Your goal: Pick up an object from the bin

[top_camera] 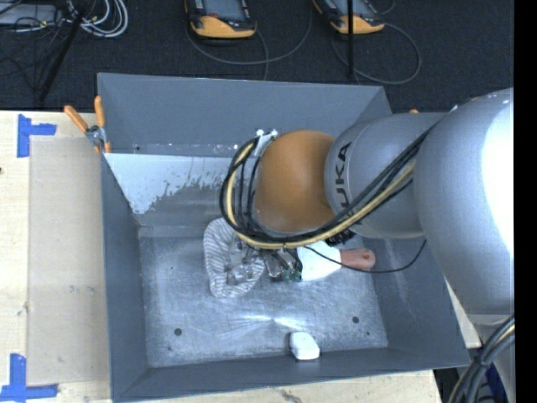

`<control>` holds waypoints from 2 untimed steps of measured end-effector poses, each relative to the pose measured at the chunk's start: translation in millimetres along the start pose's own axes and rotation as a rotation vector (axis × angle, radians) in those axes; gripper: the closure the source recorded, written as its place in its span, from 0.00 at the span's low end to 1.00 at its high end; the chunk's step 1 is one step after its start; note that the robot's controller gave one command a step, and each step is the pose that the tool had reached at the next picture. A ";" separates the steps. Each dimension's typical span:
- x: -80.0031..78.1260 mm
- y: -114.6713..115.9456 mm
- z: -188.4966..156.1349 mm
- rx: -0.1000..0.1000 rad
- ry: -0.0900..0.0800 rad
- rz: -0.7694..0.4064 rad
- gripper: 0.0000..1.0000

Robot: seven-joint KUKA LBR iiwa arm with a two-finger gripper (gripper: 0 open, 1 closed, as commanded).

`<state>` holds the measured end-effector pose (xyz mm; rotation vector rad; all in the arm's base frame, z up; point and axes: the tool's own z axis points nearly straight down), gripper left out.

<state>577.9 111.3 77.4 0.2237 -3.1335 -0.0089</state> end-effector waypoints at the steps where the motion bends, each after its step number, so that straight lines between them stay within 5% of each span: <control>1: 0.0 0.0 0.0 0.000 0.000 0.001 1.00; 2: 0.5 -0.6 -7.6 0.004 -0.002 0.001 1.00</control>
Offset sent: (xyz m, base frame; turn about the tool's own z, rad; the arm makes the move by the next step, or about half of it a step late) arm -0.0003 -0.0006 0.0145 0.0034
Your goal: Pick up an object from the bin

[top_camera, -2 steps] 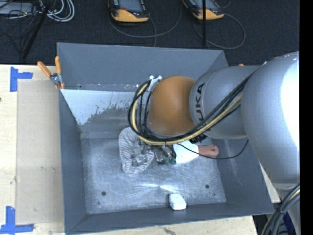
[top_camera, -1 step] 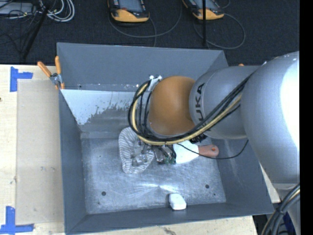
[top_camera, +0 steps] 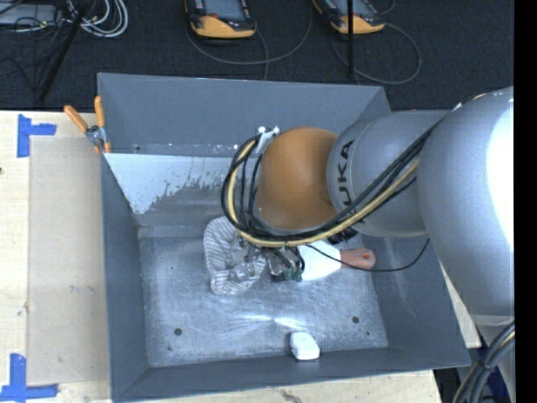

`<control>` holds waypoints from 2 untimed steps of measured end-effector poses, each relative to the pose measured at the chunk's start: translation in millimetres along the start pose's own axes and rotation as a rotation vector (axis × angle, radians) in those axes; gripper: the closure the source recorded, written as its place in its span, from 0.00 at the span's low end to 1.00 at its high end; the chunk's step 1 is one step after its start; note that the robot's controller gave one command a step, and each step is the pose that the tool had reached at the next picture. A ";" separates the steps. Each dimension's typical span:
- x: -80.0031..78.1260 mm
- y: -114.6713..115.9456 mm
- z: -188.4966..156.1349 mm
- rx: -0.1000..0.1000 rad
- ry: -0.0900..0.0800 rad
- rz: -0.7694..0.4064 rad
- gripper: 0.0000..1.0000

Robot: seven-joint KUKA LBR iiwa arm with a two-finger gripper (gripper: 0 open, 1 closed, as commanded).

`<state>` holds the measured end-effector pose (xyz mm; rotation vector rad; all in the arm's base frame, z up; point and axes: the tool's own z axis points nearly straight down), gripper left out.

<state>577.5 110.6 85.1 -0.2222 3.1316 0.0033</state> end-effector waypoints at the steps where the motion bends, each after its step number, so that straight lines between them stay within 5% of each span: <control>1: -4.2 -1.7 -14.8 0.001 0.003 -0.008 1.00; 2: -11.0 6.2 -154.9 0.001 0.001 0.043 1.00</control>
Offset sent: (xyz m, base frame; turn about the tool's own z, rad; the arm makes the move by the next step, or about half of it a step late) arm 0.0091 0.0073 0.1551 0.0436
